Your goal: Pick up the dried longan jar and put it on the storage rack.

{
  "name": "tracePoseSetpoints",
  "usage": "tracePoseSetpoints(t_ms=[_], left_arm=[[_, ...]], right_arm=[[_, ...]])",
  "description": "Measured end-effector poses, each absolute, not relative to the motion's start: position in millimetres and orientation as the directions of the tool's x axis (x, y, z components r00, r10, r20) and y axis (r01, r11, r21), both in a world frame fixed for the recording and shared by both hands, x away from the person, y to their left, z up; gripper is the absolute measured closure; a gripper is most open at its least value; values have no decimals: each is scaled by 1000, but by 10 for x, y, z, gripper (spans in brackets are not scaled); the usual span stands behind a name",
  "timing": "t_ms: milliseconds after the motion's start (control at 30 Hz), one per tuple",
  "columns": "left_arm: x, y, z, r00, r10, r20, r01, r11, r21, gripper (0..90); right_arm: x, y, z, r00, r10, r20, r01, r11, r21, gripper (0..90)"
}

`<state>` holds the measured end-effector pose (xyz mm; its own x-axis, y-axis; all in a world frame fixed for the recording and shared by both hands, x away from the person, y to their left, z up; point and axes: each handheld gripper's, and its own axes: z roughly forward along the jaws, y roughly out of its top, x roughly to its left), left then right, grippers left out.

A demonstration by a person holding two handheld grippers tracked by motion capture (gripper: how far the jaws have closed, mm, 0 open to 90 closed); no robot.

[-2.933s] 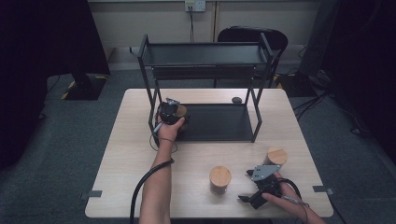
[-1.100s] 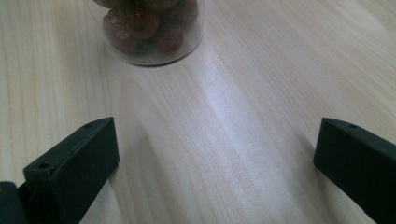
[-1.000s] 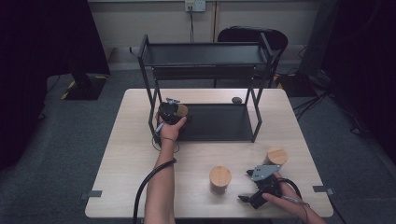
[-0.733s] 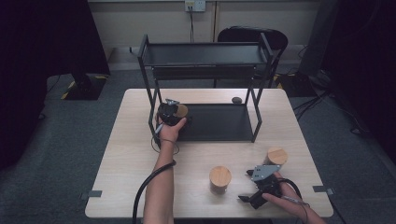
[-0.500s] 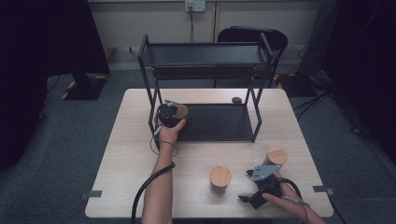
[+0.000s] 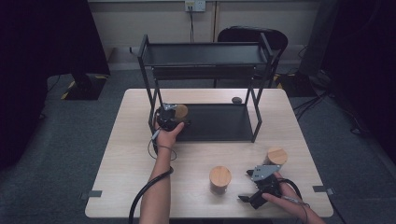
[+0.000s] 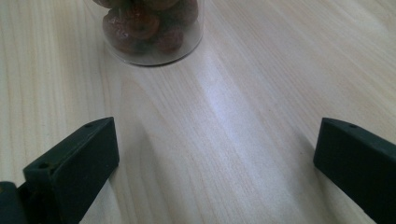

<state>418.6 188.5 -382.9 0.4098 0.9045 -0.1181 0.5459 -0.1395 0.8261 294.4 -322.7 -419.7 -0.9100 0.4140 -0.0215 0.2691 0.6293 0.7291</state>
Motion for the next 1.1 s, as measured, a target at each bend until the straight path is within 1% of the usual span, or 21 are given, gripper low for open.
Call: tracePoseSetpoints(t_ms=[333,433,533,700,800,1000,1100], left_arm=[[4073,1943,-3852,440,888,-132,534,-140,834,56],[4032,1969,-3879,446,882,-151,531,-125,838,56],[4008,1972,-3884,463,874,-145,530,-142,836,55],[3961,2011,-3911,478,863,-166,526,-129,841,55],[3938,2009,-3909,490,857,-157,525,-146,839,53],[3881,2026,-3940,511,845,-156,520,-160,839,46],[3838,2057,-3980,512,842,-171,516,-143,845,30]], right_arm=[[2944,-3227,-4198,-910,414,-22,269,629,729,0],[2945,-3227,-4197,-910,414,-22,269,630,729,0],[2945,-3227,-4197,-910,414,-22,269,629,729,0],[2944,-3227,-4198,-910,414,-22,269,629,729,0],[2944,-3227,-4198,-910,414,-22,269,629,729,0],[2945,-3227,-4198,-910,414,-22,269,629,729,0],[2945,-3227,-4197,-910,414,-22,269,629,729,0]])
